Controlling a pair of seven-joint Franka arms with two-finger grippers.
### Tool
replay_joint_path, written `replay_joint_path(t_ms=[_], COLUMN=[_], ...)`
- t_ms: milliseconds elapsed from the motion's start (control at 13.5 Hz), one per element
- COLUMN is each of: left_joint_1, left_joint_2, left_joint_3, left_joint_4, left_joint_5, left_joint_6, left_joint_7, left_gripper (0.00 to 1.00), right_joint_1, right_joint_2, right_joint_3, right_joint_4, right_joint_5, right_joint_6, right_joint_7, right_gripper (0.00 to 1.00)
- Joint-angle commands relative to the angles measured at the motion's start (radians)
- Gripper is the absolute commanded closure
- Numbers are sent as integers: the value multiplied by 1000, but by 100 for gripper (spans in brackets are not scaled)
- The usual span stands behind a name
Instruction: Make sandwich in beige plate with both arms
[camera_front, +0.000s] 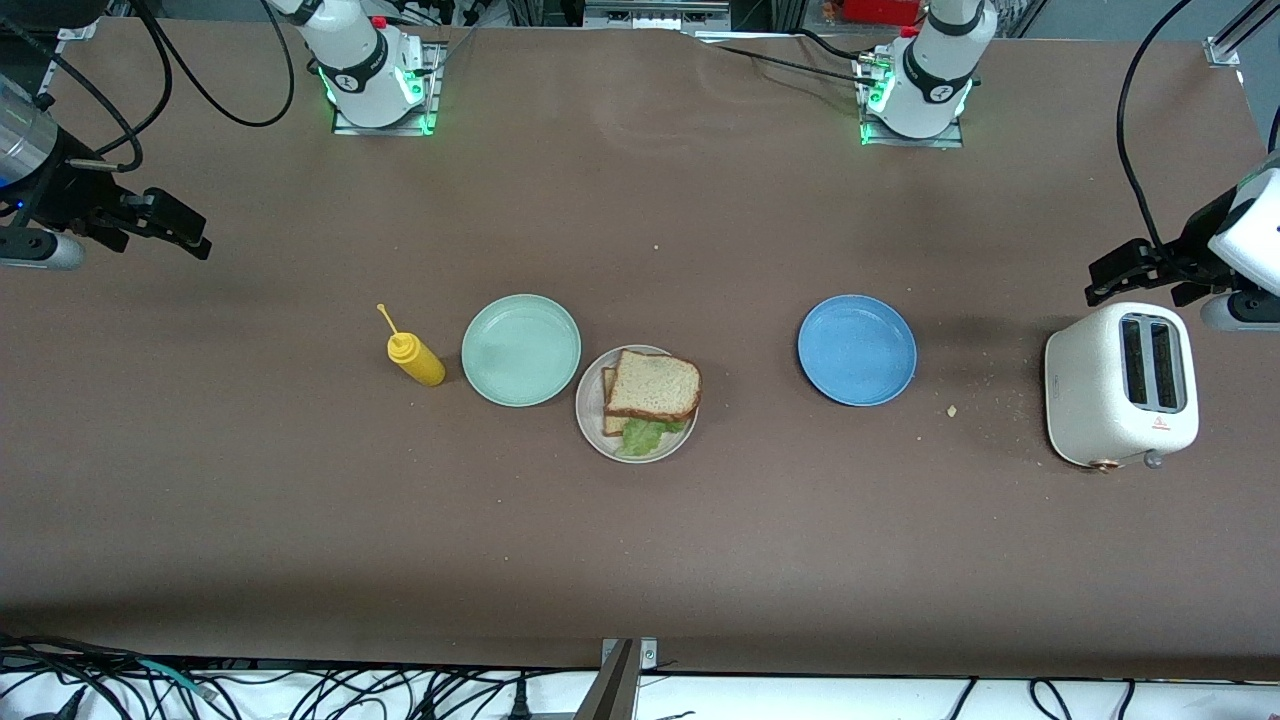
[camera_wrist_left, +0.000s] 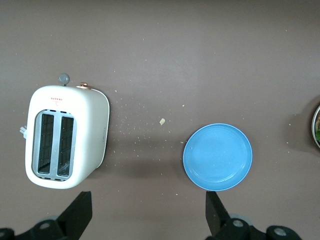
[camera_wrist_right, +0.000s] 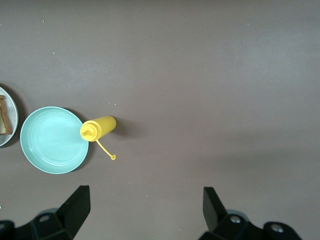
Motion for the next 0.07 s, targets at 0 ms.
replay_joint_path(t_ms=[0], left_joint_1=[7], left_joint_2=[5], left_joint_3=[-11], left_joint_4=[10], left_joint_5=[19], left_joint_6=[4], left_joint_7=[-5], left_gripper=[0], right_joint_1=[1], right_joint_2=[11], right_joint_3=[3], right_joint_4=[28], right_joint_5=[-13], right_joint_6=[-22], right_joint_7=[-6], right_gripper=[0])
